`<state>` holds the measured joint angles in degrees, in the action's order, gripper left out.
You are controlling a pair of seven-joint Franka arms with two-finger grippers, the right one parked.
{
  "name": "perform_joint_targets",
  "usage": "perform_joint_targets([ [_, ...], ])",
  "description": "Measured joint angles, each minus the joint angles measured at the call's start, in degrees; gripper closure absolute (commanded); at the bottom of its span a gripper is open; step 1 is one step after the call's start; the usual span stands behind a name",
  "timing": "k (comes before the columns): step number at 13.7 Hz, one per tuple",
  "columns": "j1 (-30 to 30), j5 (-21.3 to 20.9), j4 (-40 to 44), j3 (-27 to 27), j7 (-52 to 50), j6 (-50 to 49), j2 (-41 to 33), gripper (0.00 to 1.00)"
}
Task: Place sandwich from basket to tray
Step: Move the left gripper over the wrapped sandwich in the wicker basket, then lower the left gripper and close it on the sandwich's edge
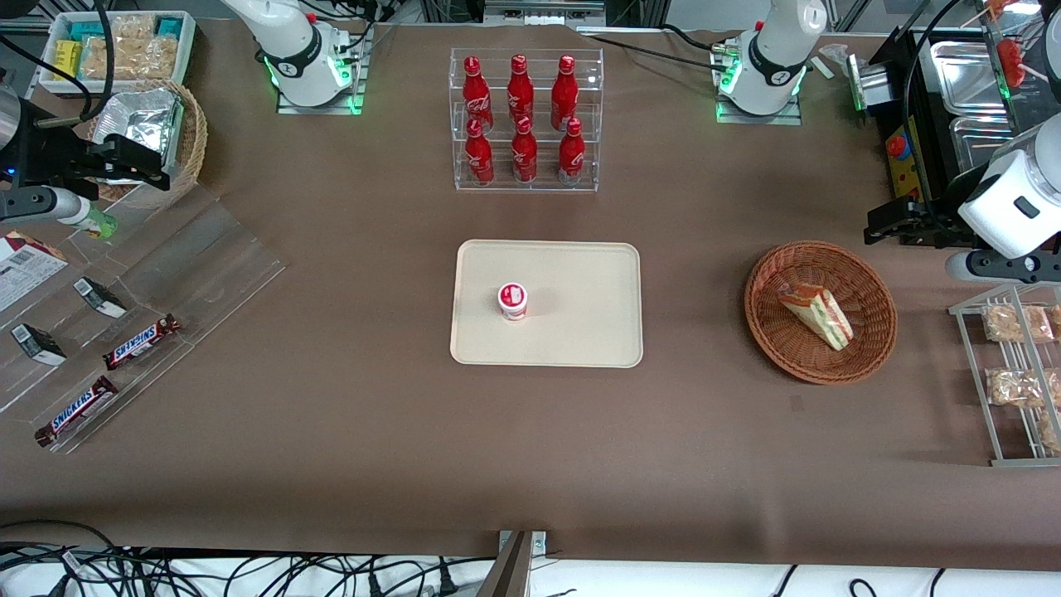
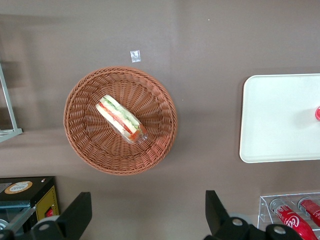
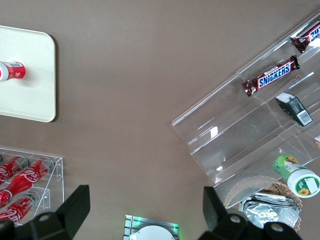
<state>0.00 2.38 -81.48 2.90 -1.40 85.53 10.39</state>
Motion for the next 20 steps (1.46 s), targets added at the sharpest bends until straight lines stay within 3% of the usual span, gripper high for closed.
perform_joint_targets([
  [7, 0.1, -3.7, -1.6, -0.4, -2.9, 3.9, 2.7, 0.0],
  [11, 0.1, -6.7, -9.8, -0.4, -14.7, 12.2, 3.9, 0.0],
  [20, 1.6, -7.8, -31.2, -0.6, -31.0, 38.3, 3.7, 0.0],
])
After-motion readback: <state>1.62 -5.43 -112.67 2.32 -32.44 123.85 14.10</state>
